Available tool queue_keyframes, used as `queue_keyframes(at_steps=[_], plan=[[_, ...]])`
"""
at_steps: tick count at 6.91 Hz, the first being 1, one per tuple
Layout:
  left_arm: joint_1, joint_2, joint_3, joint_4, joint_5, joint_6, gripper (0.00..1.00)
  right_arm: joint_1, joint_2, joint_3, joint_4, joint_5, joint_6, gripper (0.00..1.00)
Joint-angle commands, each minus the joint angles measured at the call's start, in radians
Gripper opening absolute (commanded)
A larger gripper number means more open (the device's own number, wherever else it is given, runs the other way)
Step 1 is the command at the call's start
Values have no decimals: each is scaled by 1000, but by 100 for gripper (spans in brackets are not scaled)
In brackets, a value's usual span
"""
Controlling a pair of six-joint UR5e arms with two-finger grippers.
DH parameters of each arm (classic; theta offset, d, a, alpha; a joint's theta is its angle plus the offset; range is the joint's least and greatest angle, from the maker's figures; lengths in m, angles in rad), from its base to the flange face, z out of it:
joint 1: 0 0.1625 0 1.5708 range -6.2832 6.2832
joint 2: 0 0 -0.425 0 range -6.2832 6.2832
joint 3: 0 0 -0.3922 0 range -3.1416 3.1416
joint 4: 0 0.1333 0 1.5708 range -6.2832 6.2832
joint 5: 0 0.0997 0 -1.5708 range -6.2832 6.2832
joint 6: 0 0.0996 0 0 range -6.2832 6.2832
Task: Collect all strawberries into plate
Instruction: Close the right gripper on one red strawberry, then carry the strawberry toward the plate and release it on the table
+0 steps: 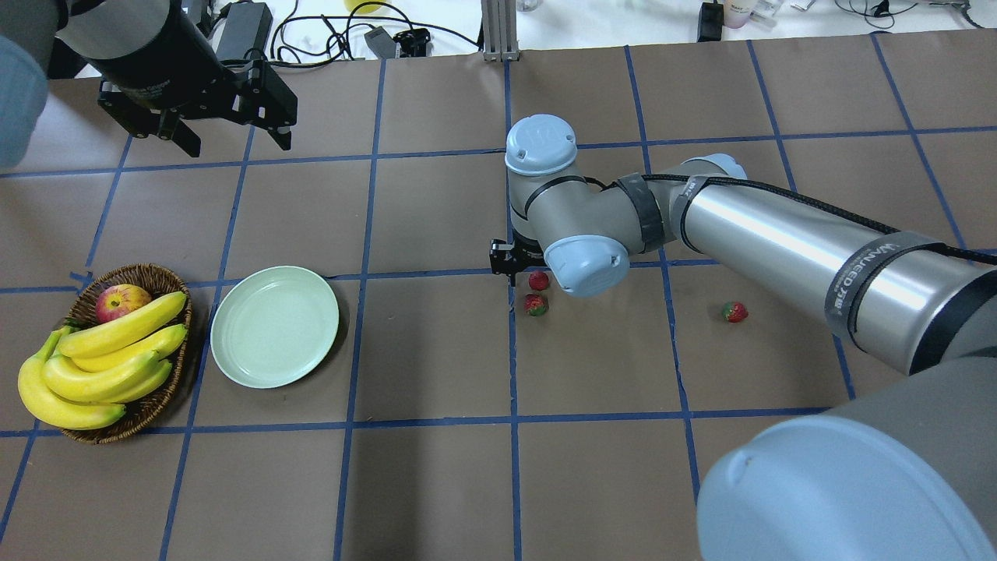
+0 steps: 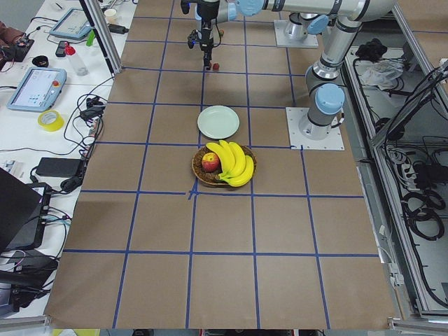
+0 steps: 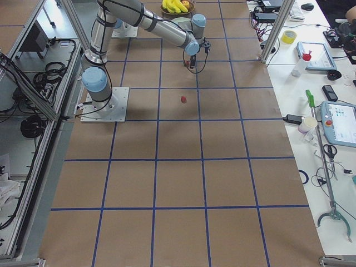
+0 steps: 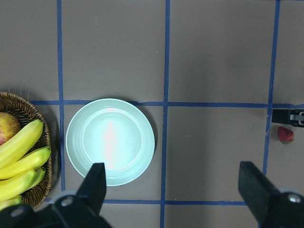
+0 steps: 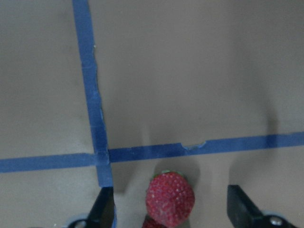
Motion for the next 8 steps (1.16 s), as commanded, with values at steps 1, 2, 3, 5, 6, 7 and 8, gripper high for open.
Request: queue_keyframes(at_steps=[1, 2, 3, 5, 6, 7, 8], plan=[[-1, 1, -1, 0, 0, 0, 100, 0, 0, 2, 1, 5, 0, 8], [-1, 1, 0, 0, 0, 0, 100, 0, -5, -6, 2, 10, 0, 0], [-1, 1, -1, 0, 0, 0, 100, 0, -9, -17, 4, 18, 20, 0], [-1, 1, -1, 0, 0, 0, 100, 35, -16, -63, -4, 219, 90, 0], [5, 3, -1, -4, 2, 6, 100, 100, 1, -55, -16, 220, 92, 0], [7, 3, -1, -2, 2, 12, 100, 125, 3, -58, -16, 239, 100, 0], [7, 3, -1, -2, 2, 12, 100, 130, 41, -57, -15, 293, 98, 0]])
